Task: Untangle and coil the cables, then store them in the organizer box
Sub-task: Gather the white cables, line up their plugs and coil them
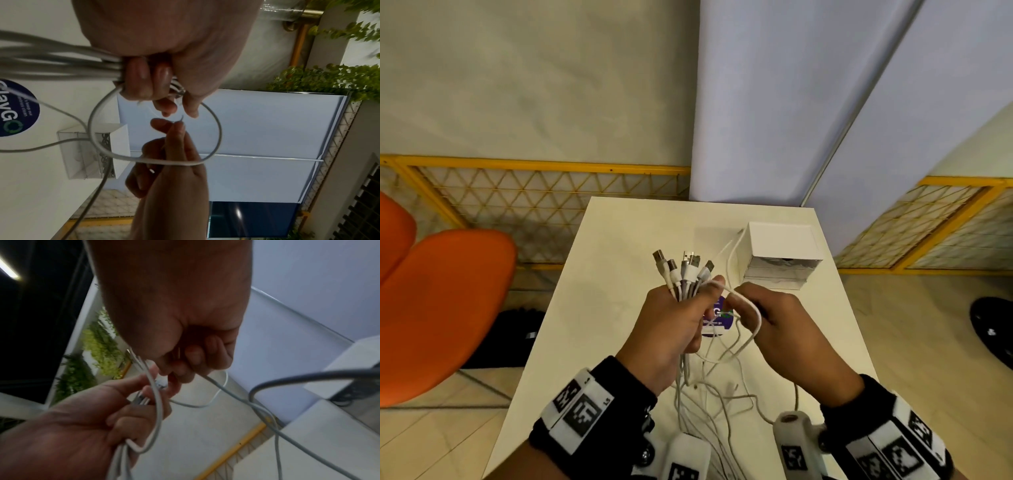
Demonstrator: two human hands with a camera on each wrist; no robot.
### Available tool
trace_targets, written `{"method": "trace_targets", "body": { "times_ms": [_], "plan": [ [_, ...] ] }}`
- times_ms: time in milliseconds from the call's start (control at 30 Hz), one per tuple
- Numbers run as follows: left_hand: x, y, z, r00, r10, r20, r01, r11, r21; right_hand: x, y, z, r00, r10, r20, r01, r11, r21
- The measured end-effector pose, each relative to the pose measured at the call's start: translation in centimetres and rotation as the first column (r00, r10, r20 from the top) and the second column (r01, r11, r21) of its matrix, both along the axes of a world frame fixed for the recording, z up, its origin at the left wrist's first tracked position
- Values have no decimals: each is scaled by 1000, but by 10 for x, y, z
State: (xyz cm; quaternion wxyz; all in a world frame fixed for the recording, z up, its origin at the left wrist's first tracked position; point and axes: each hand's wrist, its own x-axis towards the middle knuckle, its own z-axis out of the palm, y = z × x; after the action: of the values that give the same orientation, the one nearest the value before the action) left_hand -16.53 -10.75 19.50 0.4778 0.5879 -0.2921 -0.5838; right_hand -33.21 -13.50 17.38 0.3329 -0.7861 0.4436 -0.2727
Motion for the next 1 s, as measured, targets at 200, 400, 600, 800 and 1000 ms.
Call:
{"method": "trace_targets", "body": {
  "times_ms": [200,400,600,800,1000],
  "plan": [
    [-6,1,6,998,-12,56,15,998,-63,-1,10,10,995,96,12,-95,994,-57],
    [2,5,13,995,103,15,-99,979,-176,-18,4,-43,998,47,36,-50,993,107],
    [3,14,25,994,102,-43,-109,966,-233,-31,-9,-100,996,-86,1,83,969,234],
    [10,21,32,996,74,-55,-86,958,-272,-42,-9,-137,975,-218,-47,217,875,432],
    [10,19,25,997,59,-56,-70,972,-224,-30,-8,-100,888,-404,218,288,860,422]
  ]
}}
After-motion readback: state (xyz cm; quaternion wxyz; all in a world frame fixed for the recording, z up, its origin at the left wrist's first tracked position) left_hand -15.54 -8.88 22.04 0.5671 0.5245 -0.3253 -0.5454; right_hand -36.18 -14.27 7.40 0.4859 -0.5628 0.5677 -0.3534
